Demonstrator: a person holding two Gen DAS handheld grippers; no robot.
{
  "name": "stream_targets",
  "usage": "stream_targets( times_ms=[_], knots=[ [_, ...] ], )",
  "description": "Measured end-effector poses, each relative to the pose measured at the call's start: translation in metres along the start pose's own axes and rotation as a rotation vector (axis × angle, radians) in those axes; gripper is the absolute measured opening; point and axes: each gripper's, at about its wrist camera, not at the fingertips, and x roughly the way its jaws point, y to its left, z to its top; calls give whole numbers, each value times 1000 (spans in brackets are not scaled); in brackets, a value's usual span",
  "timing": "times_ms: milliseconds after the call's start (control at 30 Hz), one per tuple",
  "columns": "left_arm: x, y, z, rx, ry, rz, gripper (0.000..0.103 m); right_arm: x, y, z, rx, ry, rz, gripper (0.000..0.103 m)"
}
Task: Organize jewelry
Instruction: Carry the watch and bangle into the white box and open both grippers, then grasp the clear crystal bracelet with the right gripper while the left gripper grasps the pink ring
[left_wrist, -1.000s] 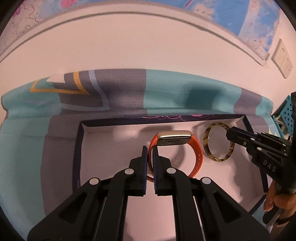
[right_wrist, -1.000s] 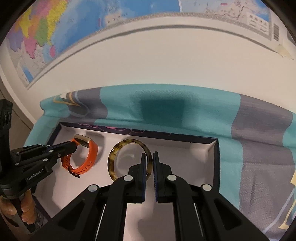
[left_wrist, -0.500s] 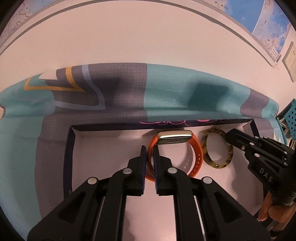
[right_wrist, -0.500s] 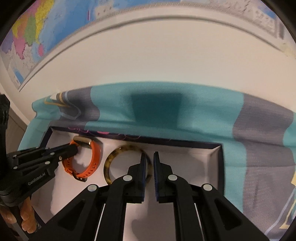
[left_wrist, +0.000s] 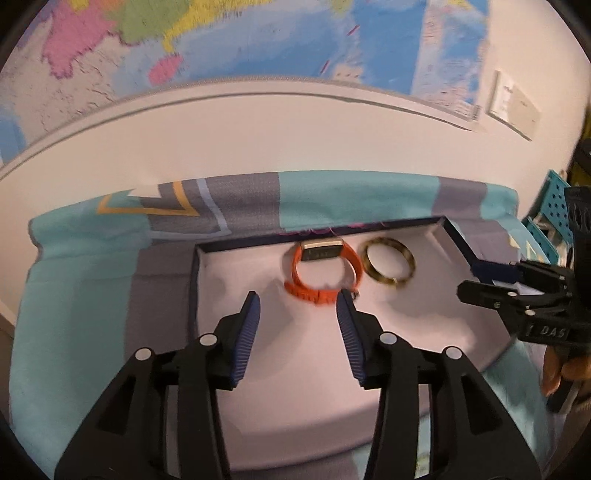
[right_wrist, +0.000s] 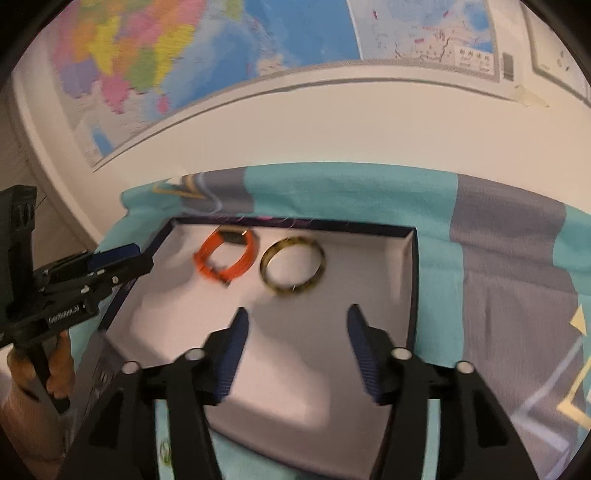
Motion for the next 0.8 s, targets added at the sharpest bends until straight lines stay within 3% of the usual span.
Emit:
stream_targets(
  times_ms=[267,500,800],
  knots=[
    [-43,-6,-52,36,-31,-57,52,-51,16,-53,-43,-37,80,54],
    [-57,-7,-85,29,-12,-77,53,-64,57,-93,-158,21,146,49],
    [-79,-16,-131,72,11,-93,57,-42,84,-115,-233,91,87,47]
  ],
)
